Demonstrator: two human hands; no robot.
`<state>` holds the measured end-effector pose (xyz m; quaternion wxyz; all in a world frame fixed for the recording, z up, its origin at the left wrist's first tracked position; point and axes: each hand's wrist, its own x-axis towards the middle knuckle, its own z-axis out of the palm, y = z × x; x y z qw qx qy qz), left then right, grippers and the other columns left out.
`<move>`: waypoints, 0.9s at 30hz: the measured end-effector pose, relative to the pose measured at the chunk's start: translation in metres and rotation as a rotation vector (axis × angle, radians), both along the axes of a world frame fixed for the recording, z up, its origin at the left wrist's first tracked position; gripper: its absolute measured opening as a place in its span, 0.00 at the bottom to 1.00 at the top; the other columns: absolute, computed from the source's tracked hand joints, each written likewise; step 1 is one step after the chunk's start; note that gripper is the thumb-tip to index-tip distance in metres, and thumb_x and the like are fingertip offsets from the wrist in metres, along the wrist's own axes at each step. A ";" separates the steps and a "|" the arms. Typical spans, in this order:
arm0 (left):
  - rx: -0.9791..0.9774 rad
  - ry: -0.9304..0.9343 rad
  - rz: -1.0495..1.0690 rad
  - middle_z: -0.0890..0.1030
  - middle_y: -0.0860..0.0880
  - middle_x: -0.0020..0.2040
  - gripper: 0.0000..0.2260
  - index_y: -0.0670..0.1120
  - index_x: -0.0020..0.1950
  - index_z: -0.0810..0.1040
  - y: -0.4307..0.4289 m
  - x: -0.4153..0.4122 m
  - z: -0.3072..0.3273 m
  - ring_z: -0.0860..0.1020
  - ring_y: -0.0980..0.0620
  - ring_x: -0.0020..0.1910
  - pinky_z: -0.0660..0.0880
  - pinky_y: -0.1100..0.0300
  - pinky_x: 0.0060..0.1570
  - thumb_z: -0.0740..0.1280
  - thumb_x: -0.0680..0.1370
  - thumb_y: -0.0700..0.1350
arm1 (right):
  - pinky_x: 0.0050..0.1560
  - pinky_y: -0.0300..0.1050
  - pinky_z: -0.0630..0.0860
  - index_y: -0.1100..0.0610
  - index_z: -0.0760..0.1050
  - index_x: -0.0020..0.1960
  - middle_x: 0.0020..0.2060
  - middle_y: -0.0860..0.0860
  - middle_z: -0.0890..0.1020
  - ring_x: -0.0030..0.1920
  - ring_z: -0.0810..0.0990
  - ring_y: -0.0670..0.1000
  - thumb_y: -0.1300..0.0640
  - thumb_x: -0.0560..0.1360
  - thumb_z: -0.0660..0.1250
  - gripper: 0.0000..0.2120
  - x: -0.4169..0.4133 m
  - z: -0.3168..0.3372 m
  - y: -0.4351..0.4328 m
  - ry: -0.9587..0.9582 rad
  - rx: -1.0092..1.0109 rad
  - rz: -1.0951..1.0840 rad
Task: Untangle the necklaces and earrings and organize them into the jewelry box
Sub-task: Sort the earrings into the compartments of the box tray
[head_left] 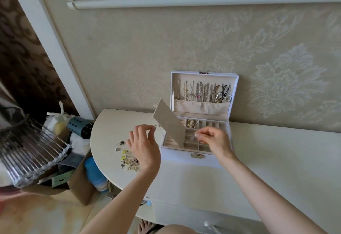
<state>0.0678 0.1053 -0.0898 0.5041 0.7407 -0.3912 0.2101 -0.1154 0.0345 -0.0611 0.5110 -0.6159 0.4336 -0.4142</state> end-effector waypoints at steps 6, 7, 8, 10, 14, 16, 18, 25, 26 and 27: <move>-0.038 0.347 0.195 0.77 0.43 0.45 0.09 0.40 0.48 0.75 0.004 0.017 -0.003 0.73 0.43 0.45 0.57 0.60 0.43 0.63 0.78 0.46 | 0.45 0.41 0.71 0.53 0.81 0.56 0.48 0.51 0.79 0.48 0.78 0.53 0.67 0.78 0.58 0.17 0.031 -0.016 -0.001 0.548 -0.199 0.298; -0.038 0.354 0.211 0.76 0.43 0.45 0.09 0.39 0.48 0.75 0.006 0.018 -0.003 0.72 0.43 0.45 0.56 0.61 0.43 0.63 0.78 0.45 | 0.45 0.42 0.70 0.53 0.81 0.57 0.49 0.52 0.78 0.51 0.77 0.53 0.67 0.79 0.56 0.18 0.033 -0.017 -0.002 0.597 -0.210 0.306; -0.042 0.355 0.219 0.76 0.42 0.45 0.08 0.39 0.48 0.75 0.009 0.020 -0.003 0.72 0.43 0.45 0.56 0.62 0.43 0.63 0.79 0.44 | 0.44 0.41 0.69 0.53 0.80 0.57 0.50 0.53 0.77 0.51 0.76 0.54 0.67 0.79 0.55 0.19 0.033 -0.018 -0.002 0.617 -0.212 0.309; -0.070 0.349 0.215 0.75 0.42 0.44 0.08 0.39 0.48 0.74 0.014 0.019 -0.005 0.72 0.43 0.44 0.56 0.61 0.44 0.63 0.79 0.44 | 0.40 0.38 0.69 0.54 0.81 0.56 0.51 0.53 0.78 0.51 0.77 0.52 0.67 0.79 0.56 0.17 0.032 -0.019 -0.002 0.615 -0.218 0.294; -0.073 0.133 0.025 0.76 0.46 0.40 0.08 0.43 0.45 0.74 0.019 0.000 -0.010 0.70 0.49 0.38 0.56 0.63 0.41 0.61 0.77 0.47 | 0.40 0.33 0.73 0.58 0.81 0.49 0.44 0.53 0.82 0.40 0.78 0.48 0.66 0.76 0.63 0.09 0.029 -0.015 0.002 0.375 -0.154 0.138; -0.013 0.009 -0.117 0.77 0.51 0.40 0.05 0.47 0.44 0.74 0.015 -0.013 -0.010 0.68 0.53 0.38 0.55 0.63 0.40 0.63 0.76 0.48 | 0.45 0.39 0.76 0.58 0.81 0.46 0.41 0.52 0.83 0.41 0.80 0.49 0.67 0.75 0.65 0.07 0.025 -0.010 0.000 0.278 -0.147 0.042; 0.049 -0.083 -0.260 0.78 0.54 0.40 0.04 0.50 0.42 0.76 0.005 -0.025 -0.008 0.68 0.55 0.39 0.56 0.62 0.40 0.64 0.75 0.48 | 0.48 0.44 0.79 0.57 0.80 0.43 0.39 0.51 0.83 0.42 0.81 0.50 0.66 0.74 0.67 0.07 0.018 -0.007 -0.005 0.246 -0.155 -0.035; 0.202 -0.195 -0.477 0.79 0.59 0.34 0.03 0.52 0.36 0.80 -0.028 -0.037 -0.014 0.68 0.57 0.38 0.57 0.61 0.41 0.72 0.68 0.48 | 0.50 0.46 0.79 0.58 0.81 0.41 0.36 0.50 0.83 0.41 0.83 0.51 0.65 0.72 0.70 0.04 0.001 -0.002 -0.009 0.202 -0.118 -0.173; 0.225 -0.204 -0.485 0.80 0.59 0.34 0.02 0.52 0.35 0.80 -0.029 -0.036 -0.016 0.69 0.56 0.37 0.58 0.60 0.42 0.71 0.67 0.49 | 0.50 0.46 0.79 0.57 0.81 0.41 0.35 0.49 0.83 0.41 0.82 0.51 0.65 0.71 0.70 0.05 0.002 -0.003 -0.008 0.205 -0.125 -0.160; 0.247 -0.220 -0.485 0.80 0.59 0.34 0.02 0.53 0.35 0.81 -0.029 -0.034 -0.018 0.70 0.55 0.36 0.59 0.60 0.42 0.70 0.67 0.49 | 0.49 0.46 0.79 0.55 0.81 0.40 0.35 0.48 0.82 0.40 0.82 0.50 0.65 0.71 0.70 0.06 0.002 -0.004 -0.007 0.210 -0.138 -0.143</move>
